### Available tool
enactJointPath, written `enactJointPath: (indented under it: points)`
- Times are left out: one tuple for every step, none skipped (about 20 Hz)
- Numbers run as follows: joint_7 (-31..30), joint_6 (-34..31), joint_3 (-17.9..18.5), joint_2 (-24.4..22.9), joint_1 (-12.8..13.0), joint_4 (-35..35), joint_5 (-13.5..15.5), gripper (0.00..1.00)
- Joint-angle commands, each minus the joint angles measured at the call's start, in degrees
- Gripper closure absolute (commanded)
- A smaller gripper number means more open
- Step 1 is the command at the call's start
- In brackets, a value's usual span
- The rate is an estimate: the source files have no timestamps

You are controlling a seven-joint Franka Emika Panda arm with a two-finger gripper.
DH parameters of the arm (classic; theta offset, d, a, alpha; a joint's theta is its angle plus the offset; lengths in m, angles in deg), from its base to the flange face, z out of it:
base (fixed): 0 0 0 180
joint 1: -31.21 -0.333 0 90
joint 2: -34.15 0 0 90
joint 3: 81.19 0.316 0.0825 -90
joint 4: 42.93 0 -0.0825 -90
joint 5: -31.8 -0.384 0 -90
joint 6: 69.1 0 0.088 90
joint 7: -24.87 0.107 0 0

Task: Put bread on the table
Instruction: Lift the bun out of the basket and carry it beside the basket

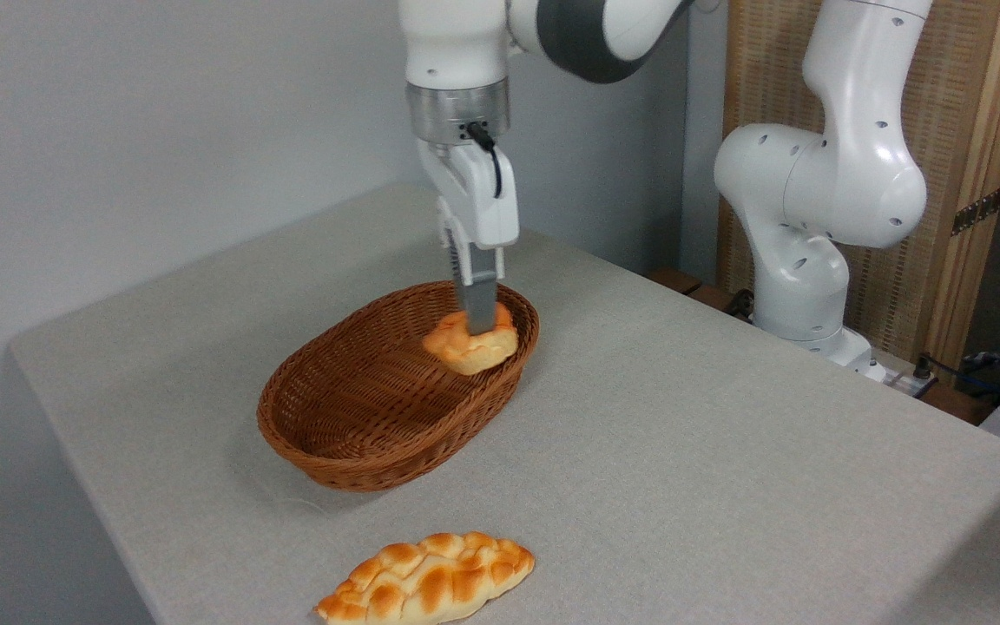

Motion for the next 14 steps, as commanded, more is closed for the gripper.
enactJointPath:
  points:
    - [17.35,-7.91,-0.15,-2.74,-6.20,-0.15,-0.29,0.86]
    - [20.27,-8.36,0.02,-2.83,-6.74,-0.06,-0.38,0.86]
    - [26.22,-8.63,0.46,-2.91,-8.13,-0.06,-0.56,0.86]
    - [29.24,-8.63,0.46,-2.91,-8.76,-0.06,-0.82,0.85]
    - [34.05,-8.54,0.55,-2.91,-9.98,-0.06,-1.52,0.85]
    - [35.75,-8.46,0.72,-2.91,-10.34,-0.06,-1.87,0.85]
    - [37.77,-8.11,1.94,-2.91,-10.43,-0.06,-3.01,0.82]
    - [38.32,-7.93,2.65,-2.91,-10.43,-0.06,-3.45,0.81]
    - [39.28,-7.58,3.62,-2.91,-10.35,-0.06,-4.50,0.77]
    - [39.55,-7.58,3.89,-2.83,-10.34,-0.06,-5.12,0.75]
    - [40.25,-7.58,4.24,-2.74,-10.34,-0.06,-6.26,0.65]
    - [40.86,-7.49,4.68,-2.65,-10.34,-0.06,-6.71,0.62]
    - [41.91,-6.88,5.29,-2.65,-10.34,-0.06,-8.01,0.59]
    - [42.53,-6.44,5.47,-2.65,-10.34,0.02,-8.38,0.57]
